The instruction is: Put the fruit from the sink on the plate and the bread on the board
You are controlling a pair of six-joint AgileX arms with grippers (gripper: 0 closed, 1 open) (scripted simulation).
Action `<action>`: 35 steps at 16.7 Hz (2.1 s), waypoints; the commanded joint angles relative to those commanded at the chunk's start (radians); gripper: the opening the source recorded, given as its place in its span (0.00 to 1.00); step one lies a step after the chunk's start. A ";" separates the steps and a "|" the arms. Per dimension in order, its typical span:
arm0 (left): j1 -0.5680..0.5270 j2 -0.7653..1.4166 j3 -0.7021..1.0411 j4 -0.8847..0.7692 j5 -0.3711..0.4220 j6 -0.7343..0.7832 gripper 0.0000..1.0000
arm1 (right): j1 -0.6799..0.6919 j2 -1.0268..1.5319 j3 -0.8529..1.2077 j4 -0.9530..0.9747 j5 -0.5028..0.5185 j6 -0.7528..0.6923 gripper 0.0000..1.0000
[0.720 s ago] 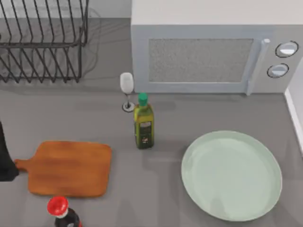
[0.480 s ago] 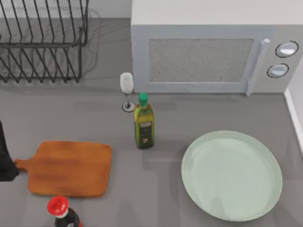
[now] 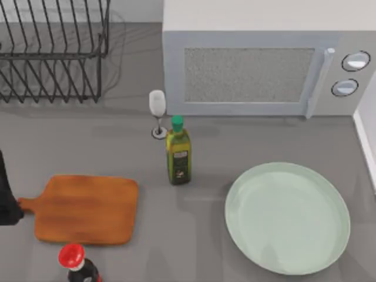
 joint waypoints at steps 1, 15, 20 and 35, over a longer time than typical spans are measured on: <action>0.000 0.000 0.000 0.000 0.000 0.000 1.00 | 0.000 0.000 0.000 0.000 0.000 0.000 1.00; 0.000 0.000 0.000 0.000 0.000 0.000 1.00 | -0.012 0.062 0.059 -0.041 0.000 -0.011 1.00; 0.000 0.000 0.000 0.000 0.000 0.000 1.00 | -0.061 0.377 0.315 -0.218 0.001 -0.058 1.00; 0.000 0.000 0.000 0.000 0.000 0.000 1.00 | -0.253 1.812 1.312 -0.905 0.003 -0.237 1.00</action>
